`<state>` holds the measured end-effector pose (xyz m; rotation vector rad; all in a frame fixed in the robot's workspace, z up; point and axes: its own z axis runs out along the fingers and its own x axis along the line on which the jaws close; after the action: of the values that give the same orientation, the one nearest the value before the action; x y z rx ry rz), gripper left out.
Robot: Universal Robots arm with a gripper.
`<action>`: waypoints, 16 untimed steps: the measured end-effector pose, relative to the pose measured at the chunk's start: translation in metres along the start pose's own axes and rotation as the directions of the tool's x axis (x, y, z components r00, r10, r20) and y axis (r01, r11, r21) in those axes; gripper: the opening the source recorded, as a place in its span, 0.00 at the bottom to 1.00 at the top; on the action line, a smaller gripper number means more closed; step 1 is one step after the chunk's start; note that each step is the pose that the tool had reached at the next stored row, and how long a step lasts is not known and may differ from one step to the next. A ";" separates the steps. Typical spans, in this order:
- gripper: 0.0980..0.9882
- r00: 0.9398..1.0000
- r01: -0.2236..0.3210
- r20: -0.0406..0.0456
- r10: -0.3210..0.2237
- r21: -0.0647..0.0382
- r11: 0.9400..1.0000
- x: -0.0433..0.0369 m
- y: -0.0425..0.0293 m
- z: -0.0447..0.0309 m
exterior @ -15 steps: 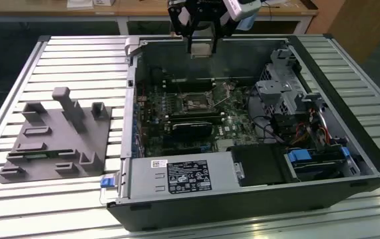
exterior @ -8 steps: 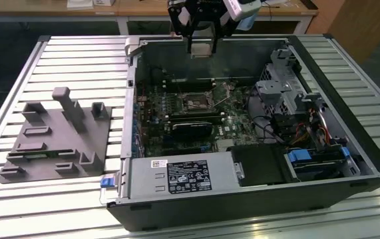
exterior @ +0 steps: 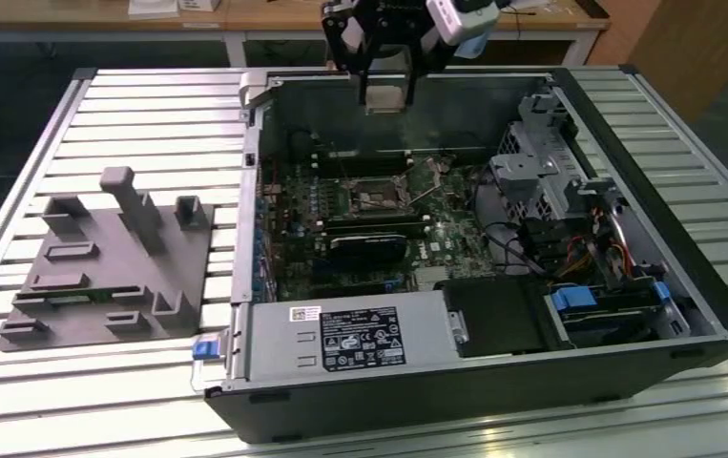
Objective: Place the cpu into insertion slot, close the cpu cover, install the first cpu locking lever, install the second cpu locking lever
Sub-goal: 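Place the cpu into insertion slot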
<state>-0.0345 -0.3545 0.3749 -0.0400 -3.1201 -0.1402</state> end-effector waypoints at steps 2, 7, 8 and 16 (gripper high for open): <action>0.49 1.000 0.000 0.000 0.000 0.000 1.000 -0.0001 -0.0002 0.0028; 0.49 1.000 0.000 0.000 0.000 0.000 1.000 -0.0002 -0.0010 0.0113; 0.49 1.000 0.000 0.000 0.000 0.000 1.000 -0.0003 -0.0012 0.0131; 0.49 1.000 0.000 0.000 0.000 0.000 1.000 -0.0005 -0.0025 0.0276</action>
<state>-0.0345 -0.3545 0.3472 -0.0399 -3.1200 -0.1400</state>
